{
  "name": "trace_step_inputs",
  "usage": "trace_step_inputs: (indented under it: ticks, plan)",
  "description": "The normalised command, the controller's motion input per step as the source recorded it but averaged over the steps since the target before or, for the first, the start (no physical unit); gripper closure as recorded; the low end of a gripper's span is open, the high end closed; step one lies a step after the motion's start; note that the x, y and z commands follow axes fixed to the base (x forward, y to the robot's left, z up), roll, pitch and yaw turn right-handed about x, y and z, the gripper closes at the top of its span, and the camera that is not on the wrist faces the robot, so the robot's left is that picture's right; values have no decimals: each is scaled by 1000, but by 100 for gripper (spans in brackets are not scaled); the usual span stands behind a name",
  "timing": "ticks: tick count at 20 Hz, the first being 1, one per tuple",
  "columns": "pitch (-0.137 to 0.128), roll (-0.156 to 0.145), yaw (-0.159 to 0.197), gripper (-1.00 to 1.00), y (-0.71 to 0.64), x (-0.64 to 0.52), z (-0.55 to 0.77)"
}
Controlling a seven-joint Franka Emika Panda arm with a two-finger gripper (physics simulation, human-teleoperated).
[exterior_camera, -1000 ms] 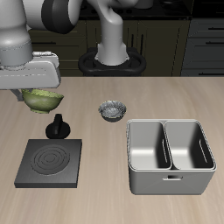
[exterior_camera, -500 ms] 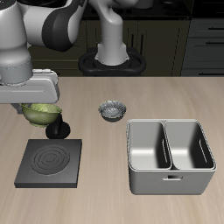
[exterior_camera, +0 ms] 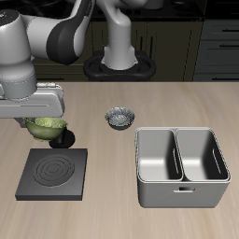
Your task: Place the green bowl on the flat stove
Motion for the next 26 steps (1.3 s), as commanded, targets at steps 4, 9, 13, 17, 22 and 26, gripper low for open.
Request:
trace_step_inputs:
  ticks: [4, 9, 13, 17, 22, 26]
  plan:
    - [27, -30, -13, 100, -62, -43, -210]
    - [31, -12, 5, 100, 49, -14, -285]
    - [28, 4, -7, 100, 45, -9, -265]
    - [22, 5, 3, 100, 53, -38, -228]
    - [31, -8, 0, 100, 6, 0, -225]
    - [12, -2, -5, 100, 22, -22, -156]
